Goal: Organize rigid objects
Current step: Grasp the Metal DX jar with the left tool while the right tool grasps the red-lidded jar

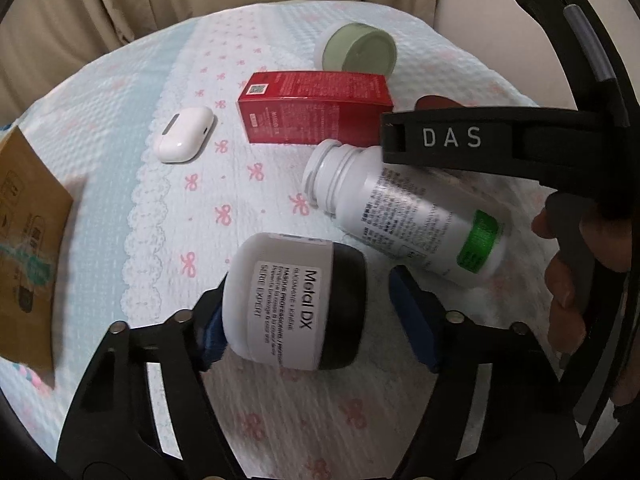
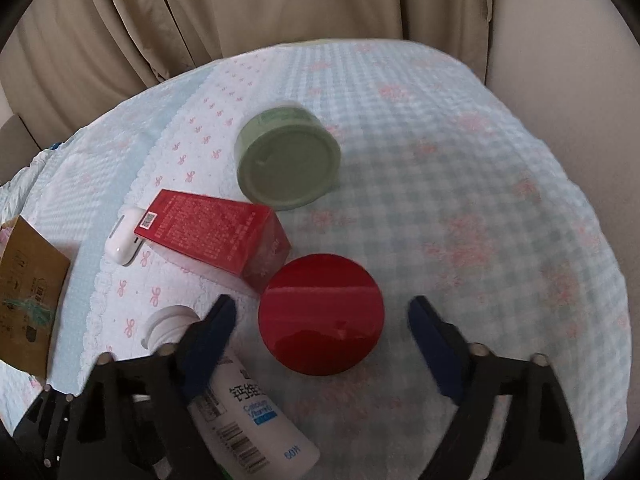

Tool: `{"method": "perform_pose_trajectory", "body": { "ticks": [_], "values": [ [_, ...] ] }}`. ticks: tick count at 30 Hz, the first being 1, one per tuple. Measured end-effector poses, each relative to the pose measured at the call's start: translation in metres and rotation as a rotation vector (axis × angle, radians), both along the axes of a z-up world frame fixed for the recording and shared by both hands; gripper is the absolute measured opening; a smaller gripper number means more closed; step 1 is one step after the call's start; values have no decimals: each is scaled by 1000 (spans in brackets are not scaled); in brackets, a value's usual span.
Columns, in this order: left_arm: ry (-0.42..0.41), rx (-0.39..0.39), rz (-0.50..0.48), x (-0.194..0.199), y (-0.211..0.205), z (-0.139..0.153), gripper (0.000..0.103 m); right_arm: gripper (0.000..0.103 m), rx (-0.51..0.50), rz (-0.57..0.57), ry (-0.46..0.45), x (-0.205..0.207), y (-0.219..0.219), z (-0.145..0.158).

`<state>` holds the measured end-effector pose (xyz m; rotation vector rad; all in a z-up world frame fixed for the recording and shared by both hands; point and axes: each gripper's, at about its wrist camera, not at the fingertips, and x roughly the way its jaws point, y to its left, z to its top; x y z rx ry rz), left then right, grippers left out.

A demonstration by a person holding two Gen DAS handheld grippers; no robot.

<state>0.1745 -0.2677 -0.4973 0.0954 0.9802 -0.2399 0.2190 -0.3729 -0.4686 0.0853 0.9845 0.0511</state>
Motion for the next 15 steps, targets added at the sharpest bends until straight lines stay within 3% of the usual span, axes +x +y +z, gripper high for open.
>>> {"method": "perform_pose_trajectory", "body": {
  "ticks": [3, 5, 15],
  "values": [
    [-3, 0, 13, 3, 5, 0, 49, 67, -2, -4, 9, 3, 0, -4],
    [7, -13, 16, 7, 9, -1, 49, 52, -28, 2, 16, 4, 1, -5],
    [12, -40, -5, 4, 13, 8, 48, 51, -39, -13, 32, 4, 3, -4]
  ]
}}
